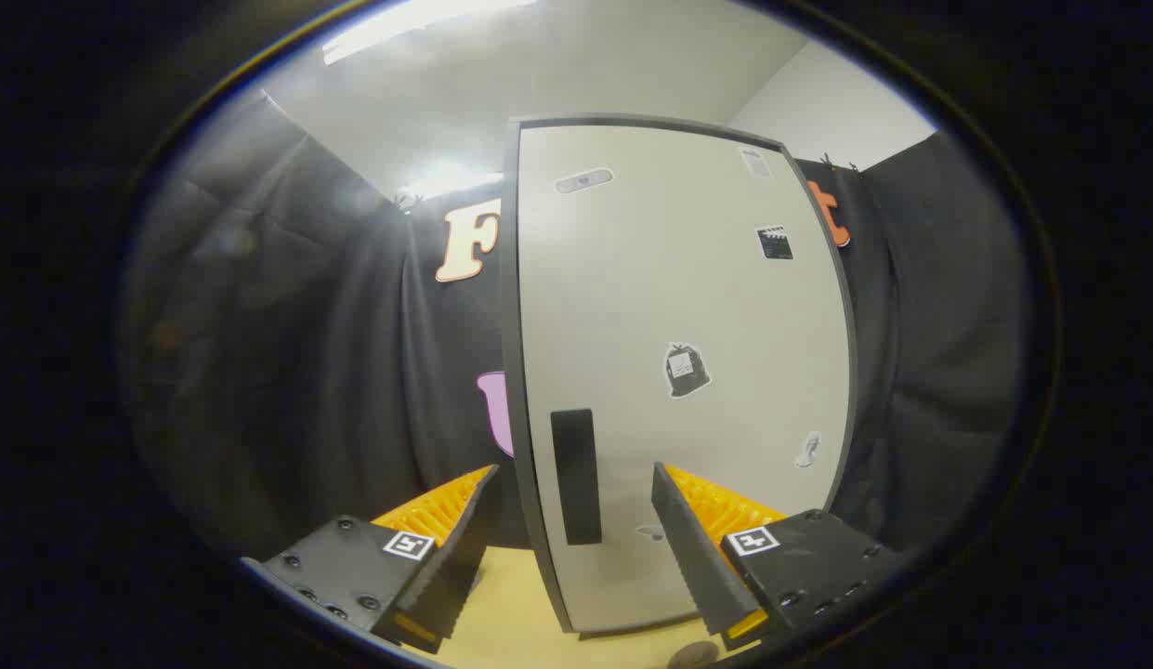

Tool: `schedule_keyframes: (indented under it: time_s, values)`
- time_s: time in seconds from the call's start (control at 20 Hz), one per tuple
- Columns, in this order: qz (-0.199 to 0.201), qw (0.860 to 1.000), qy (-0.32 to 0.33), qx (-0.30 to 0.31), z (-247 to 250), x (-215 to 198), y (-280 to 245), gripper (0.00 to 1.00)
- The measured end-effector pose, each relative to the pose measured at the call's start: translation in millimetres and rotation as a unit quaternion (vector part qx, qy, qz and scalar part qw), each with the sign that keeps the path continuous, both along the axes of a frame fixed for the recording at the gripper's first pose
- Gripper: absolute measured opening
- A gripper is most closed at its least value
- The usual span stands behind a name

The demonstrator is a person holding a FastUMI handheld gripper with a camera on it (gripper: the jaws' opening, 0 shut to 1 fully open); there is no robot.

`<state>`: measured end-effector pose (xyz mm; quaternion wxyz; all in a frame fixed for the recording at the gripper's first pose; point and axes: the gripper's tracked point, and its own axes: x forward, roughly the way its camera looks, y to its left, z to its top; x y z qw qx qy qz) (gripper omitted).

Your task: Open the shoe cabinet door, grab the shoes and put them into the shoe cabinet, then close the shoe cabinet door.

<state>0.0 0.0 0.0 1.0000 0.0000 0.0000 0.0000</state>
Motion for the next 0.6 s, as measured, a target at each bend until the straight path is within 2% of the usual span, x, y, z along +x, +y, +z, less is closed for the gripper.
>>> schedule_keyframes:
  time_s: [0.6]
  values:
    - [0.004, 1.000, 0.004, -0.002, -2.4, 14.7, 3.2, 0.95]
